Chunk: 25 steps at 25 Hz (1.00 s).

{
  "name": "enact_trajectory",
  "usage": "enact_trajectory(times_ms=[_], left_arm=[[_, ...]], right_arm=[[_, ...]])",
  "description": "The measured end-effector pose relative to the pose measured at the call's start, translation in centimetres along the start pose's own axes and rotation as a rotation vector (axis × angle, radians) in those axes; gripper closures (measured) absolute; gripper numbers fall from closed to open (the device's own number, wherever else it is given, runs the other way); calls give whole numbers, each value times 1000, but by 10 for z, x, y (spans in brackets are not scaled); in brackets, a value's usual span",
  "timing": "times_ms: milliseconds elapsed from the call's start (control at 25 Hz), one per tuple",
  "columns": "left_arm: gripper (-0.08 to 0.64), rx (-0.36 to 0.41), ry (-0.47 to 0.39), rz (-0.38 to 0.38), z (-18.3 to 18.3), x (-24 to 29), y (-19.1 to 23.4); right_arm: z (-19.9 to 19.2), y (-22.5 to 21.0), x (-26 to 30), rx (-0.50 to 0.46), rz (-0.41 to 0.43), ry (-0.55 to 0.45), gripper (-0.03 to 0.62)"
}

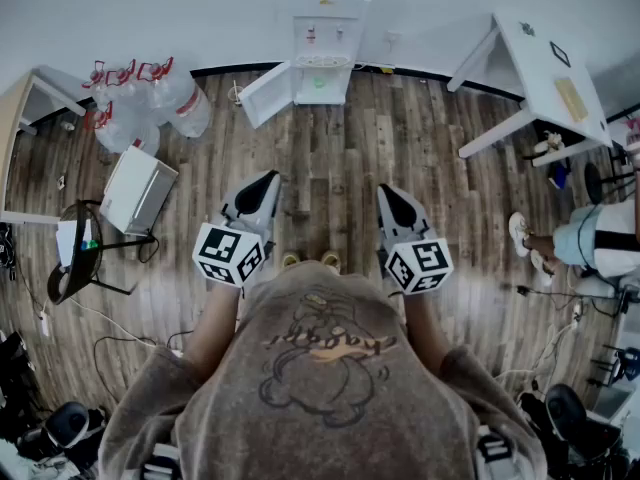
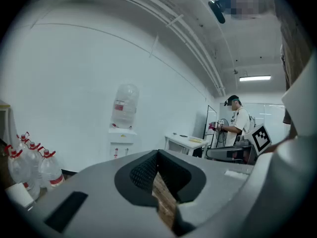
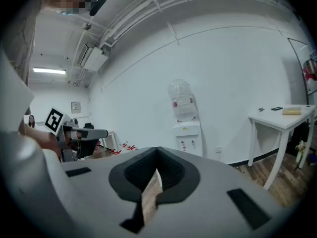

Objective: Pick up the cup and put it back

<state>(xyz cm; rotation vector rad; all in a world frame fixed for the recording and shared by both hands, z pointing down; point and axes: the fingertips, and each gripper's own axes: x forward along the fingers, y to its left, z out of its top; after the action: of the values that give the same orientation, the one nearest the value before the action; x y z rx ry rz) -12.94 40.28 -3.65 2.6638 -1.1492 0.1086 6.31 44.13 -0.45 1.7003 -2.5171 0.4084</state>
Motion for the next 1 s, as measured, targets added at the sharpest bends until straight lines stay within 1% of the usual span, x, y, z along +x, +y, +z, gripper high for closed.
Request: enact_trajectory(times_ms=[320, 560, 760, 880, 1000], left_arm=[[557, 10, 4, 3, -3, 13, -12], [557, 21, 11, 17, -10, 26, -22], [557, 38, 24, 46, -18, 32, -24], [557, 34, 29, 57, -19, 36, -23], [557, 26, 30, 57, -18, 44, -17]], right_arm=[[3, -14, -1, 15, -2, -4, 591], [-3, -25, 2, 5, 36, -1, 591], [-12, -34, 9, 13, 74, 14, 591], [-13, -36, 17, 15, 99, 16, 591], [-13, -39, 29, 32, 99, 25, 591]])
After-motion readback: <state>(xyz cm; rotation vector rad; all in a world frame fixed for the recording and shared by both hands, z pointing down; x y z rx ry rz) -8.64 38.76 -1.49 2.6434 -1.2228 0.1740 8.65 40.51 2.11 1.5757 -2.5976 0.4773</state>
